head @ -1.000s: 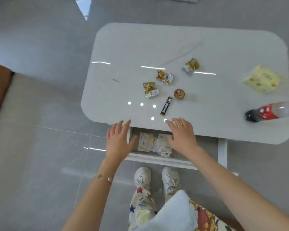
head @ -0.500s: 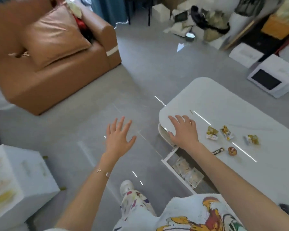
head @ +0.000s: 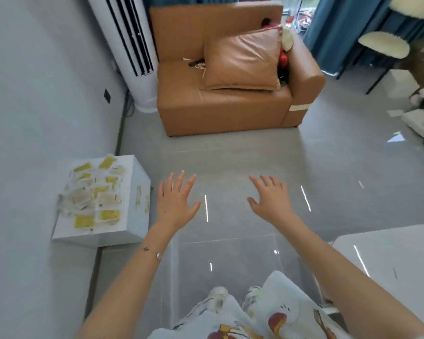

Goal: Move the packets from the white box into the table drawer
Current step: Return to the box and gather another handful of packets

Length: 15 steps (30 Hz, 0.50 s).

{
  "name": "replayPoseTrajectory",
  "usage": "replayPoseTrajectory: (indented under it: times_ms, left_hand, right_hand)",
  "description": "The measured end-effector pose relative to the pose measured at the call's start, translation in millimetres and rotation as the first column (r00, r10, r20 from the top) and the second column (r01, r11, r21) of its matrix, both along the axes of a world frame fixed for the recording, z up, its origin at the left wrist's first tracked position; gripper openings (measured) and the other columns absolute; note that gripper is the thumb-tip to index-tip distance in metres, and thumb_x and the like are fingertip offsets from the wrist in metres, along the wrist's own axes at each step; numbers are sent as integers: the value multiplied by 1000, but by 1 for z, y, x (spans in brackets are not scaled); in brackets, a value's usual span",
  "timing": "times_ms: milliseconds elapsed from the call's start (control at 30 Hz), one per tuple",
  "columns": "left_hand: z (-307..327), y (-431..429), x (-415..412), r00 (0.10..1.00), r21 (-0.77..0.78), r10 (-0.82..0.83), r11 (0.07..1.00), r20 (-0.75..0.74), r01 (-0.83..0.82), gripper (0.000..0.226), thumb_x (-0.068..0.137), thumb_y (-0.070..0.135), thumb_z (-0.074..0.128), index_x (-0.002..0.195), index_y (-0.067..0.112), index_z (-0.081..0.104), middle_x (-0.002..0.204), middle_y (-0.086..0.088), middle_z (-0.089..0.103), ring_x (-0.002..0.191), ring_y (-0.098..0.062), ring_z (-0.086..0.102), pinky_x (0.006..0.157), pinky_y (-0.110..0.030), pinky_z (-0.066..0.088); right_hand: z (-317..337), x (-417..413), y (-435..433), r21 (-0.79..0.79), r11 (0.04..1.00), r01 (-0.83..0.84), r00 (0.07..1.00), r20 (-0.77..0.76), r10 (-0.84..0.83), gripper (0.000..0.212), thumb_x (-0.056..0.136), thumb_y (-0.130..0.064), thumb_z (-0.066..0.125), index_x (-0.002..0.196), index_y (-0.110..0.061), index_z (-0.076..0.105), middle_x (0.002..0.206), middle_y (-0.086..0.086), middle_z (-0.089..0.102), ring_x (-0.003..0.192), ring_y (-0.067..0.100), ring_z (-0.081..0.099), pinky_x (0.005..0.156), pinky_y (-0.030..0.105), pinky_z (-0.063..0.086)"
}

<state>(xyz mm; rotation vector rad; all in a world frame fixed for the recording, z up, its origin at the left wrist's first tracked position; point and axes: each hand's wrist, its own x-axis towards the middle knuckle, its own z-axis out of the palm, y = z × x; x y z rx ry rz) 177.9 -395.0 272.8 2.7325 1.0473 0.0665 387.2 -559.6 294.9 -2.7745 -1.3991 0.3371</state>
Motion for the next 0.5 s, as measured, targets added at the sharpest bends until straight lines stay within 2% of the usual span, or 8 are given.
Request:
replayPoseTrajectory:
  times_ms: [100,300,400,500]
  left_hand:
    - [-4,33,-19,993,14,115,993,-10,-115,72,85,58,41,150,31,23,158,-6,22,145,-33,17,116,-50,12]
    - [-15,92,-38,942,24,335,942,-15,-334,78,79,63,26,148,28,33,154,-8,31,142,-36,26,112,-53,20]
    - [-19,122,-38,884,1,467,884,-6,-467,80,78,65,22,149,28,30,157,-6,25,144,-35,19,115,-53,14]
    - [-21,145,-34,803,-26,595,804,24,-595,81,78,67,22,149,28,30,157,-6,25,144,-35,19,115,-53,16]
  right_hand:
    - [0,-3,64,21,990,-141,990,11,141,63,90,-45,52,146,-25,31,145,4,40,135,28,32,107,39,26]
    - [-10,5,176,36,933,-357,934,23,356,63,91,-45,52,147,-25,30,147,4,38,137,27,31,109,39,26]
    - [-16,18,230,32,895,-446,895,12,446,64,91,-45,52,147,-24,30,147,4,39,136,27,31,108,40,27]
    - [-16,30,280,42,848,-528,849,5,528,62,90,-43,53,145,-23,33,143,4,42,135,27,34,107,40,29]
